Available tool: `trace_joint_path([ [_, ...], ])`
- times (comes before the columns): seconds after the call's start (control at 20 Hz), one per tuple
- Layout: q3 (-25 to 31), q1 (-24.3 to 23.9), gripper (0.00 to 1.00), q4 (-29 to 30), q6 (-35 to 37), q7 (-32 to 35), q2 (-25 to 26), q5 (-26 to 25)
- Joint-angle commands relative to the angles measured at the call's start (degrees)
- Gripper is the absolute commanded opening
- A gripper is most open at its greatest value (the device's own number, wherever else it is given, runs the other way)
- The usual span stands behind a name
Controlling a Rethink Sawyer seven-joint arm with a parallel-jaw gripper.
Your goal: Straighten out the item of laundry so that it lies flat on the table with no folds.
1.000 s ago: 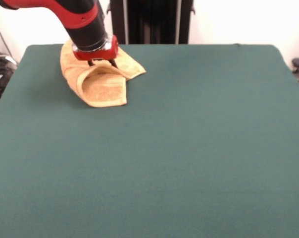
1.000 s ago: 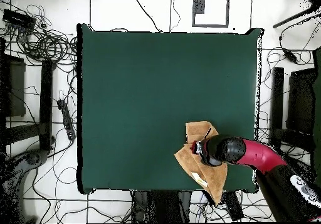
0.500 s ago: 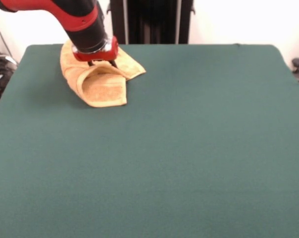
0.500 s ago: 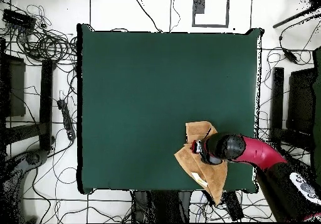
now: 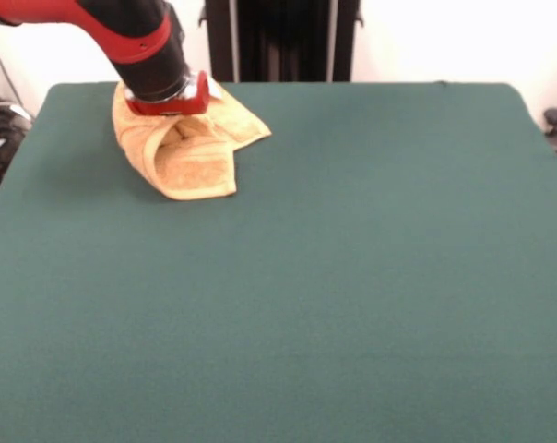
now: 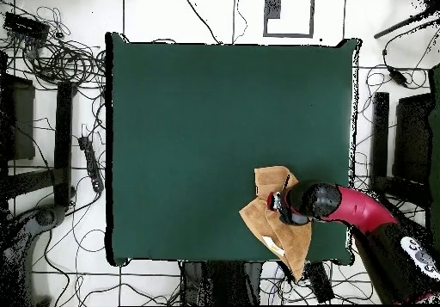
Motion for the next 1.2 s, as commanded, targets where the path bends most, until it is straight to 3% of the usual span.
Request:
trace_joint_path([
  [0.05,1.8,2.2,0.0,-7.0,-15.2,-0.8,14.0,-6.7],
  [0.65,1.8,2.6,0.0,-7.0,-14.6,0.0,13.2,-6.3],
  [1.2,3.8,2.5,0.0,-6.0,-7.6,-1.5,9.1,-2.4],
])
